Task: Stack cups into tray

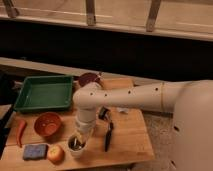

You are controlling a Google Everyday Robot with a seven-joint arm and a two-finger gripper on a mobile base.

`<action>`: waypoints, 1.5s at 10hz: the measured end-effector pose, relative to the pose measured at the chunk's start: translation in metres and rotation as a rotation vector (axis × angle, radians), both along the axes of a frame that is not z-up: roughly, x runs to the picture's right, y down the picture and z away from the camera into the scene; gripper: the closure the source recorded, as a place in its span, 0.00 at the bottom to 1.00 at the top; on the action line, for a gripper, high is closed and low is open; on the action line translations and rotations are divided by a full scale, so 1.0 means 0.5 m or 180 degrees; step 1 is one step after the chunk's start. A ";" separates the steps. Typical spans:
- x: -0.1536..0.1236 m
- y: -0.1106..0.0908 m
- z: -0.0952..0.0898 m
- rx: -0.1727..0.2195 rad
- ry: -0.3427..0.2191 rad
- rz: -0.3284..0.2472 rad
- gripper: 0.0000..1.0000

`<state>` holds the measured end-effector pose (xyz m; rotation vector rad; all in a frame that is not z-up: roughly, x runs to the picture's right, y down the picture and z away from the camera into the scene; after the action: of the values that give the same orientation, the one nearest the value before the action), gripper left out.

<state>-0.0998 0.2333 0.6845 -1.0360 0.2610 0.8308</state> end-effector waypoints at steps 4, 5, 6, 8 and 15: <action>0.000 -0.133 -0.107 0.0314 -0.0025 -0.0133 1.00; 0.007 -0.177 -0.116 0.0387 0.0011 -0.0153 1.00; 0.016 -0.220 -0.113 0.0465 0.0053 -0.0160 1.00; 0.032 -0.321 -0.084 0.0645 0.0128 -0.0137 1.00; -0.071 -0.574 0.046 0.1311 0.0262 0.0311 1.00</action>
<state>-0.1353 -0.0536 0.7077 -0.6331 0.1017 0.9687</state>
